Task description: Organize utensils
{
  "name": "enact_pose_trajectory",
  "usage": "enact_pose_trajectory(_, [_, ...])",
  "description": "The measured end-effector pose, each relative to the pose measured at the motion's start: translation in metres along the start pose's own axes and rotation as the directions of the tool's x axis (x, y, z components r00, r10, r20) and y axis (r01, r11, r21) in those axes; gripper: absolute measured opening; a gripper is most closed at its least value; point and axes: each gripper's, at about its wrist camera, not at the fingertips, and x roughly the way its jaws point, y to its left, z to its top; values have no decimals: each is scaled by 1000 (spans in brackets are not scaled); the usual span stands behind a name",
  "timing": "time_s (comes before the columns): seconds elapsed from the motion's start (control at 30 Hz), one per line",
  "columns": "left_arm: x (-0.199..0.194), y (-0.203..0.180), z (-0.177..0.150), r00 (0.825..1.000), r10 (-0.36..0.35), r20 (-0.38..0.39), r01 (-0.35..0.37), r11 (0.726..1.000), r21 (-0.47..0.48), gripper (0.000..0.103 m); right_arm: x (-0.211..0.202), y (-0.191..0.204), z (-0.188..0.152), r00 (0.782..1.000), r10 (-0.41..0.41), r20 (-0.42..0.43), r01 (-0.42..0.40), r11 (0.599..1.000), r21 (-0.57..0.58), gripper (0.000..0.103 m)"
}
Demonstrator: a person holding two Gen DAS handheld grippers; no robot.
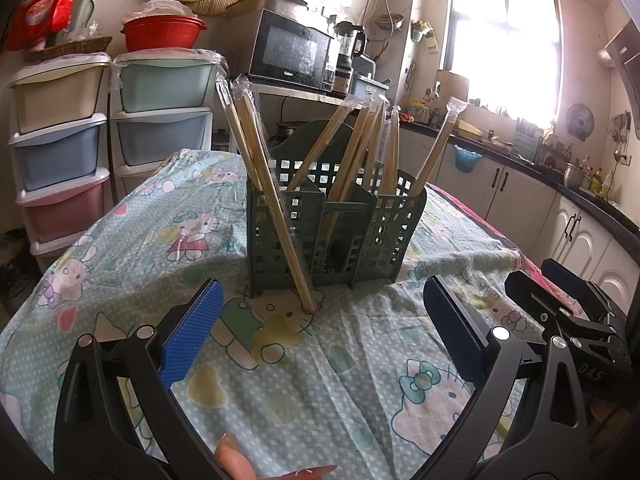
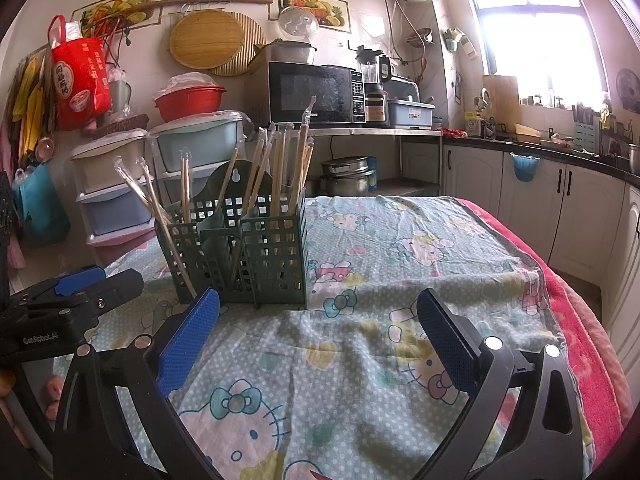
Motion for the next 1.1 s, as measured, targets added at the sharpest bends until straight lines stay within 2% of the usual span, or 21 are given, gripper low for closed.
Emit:
enact_pose_trajectory(0.97, [2, -1, -3, 1000, 0, -11, 0, 1000, 7, 92, 1, 0, -1, 1000, -5, -6, 5, 1000, 2, 96])
enact_pose_trajectory(1.1, [3, -1, -3, 1000, -17, -19, 17, 1000, 8, 92, 2, -1, -2, 1000, -7, -4, 7, 1000, 3, 96])
